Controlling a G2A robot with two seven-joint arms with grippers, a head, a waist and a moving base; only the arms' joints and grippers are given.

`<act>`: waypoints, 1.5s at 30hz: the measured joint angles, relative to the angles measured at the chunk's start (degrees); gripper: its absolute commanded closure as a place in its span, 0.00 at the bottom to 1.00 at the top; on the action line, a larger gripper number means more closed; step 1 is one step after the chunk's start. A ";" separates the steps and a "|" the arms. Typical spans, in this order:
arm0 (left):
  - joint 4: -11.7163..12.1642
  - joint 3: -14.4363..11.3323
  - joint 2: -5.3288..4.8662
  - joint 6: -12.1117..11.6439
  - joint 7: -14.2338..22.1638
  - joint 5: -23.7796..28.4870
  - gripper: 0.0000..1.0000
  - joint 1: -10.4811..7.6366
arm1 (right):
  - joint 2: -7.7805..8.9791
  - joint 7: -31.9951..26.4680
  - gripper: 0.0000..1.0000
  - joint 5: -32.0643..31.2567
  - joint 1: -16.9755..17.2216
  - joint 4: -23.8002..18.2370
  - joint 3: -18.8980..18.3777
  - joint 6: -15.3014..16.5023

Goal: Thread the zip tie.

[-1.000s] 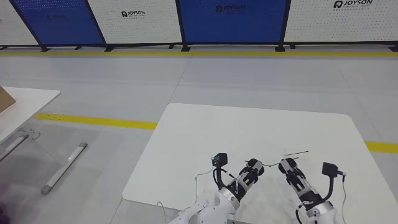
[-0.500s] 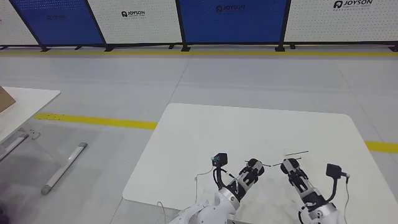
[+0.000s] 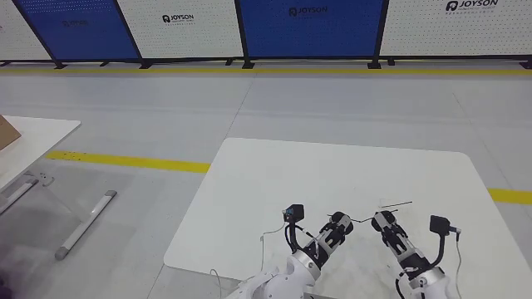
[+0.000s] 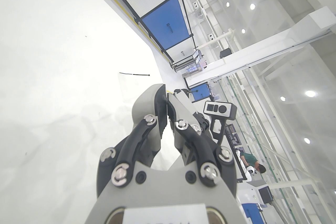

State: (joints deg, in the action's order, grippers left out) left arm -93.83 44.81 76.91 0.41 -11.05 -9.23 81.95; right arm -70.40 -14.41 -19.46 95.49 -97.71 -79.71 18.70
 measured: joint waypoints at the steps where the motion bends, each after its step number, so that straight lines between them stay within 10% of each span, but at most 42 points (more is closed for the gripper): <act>1: 0.00 0.00 0.00 0.00 0.00 0.00 1.00 0.00 | 0.01 0.08 1.00 0.00 0.05 -0.03 -0.02 0.11; 45: 0.00 0.00 0.00 0.00 0.00 0.00 1.00 0.00 | 0.54 1.38 1.00 -1.12 0.12 -0.48 0.80 -0.54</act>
State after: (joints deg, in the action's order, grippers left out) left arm -93.83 44.81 76.91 0.41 -11.05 -9.23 81.95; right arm -69.86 -13.03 -20.58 95.61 -98.19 -78.92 18.16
